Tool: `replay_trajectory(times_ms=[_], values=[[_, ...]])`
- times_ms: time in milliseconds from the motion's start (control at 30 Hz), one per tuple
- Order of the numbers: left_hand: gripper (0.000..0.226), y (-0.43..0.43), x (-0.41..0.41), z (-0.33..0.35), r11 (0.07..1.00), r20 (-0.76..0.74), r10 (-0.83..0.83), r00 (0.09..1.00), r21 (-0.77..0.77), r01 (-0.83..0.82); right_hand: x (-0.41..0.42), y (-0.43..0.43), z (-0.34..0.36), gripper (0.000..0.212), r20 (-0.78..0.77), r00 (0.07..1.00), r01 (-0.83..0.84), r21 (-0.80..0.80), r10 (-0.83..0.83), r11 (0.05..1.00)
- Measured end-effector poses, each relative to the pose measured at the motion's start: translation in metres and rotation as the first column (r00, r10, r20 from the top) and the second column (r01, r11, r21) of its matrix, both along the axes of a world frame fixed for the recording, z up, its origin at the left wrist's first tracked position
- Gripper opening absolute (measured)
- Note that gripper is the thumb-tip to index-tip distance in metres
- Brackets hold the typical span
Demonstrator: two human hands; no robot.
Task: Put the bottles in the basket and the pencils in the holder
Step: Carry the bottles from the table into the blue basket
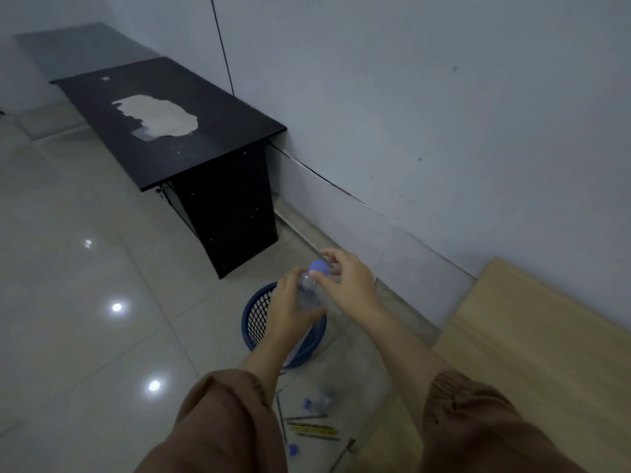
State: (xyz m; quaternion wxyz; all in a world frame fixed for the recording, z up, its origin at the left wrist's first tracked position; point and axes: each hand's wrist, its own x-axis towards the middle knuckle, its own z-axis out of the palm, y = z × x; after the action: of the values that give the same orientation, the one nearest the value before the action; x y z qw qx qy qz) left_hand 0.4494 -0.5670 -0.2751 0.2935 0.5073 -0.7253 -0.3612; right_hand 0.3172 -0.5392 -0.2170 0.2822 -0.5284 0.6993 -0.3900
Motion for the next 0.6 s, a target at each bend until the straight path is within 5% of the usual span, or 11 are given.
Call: replay_trajectory(times_ms=[233,600], values=[[0.069,-0.055,0.02,-0.068,0.973,-0.026,0.223,0.974,0.074,-0.221,-0.007,-0.022,-0.064,0.049,-0.06,0.998,0.022,0.128,-0.014,0.992],[0.071,-0.103,0.01,-0.231,0.942,0.032,0.255,0.966,0.216,-0.256,-0.029,-0.047,-0.214,0.044,-0.144,0.989,0.015,0.346,0.037,0.938]])
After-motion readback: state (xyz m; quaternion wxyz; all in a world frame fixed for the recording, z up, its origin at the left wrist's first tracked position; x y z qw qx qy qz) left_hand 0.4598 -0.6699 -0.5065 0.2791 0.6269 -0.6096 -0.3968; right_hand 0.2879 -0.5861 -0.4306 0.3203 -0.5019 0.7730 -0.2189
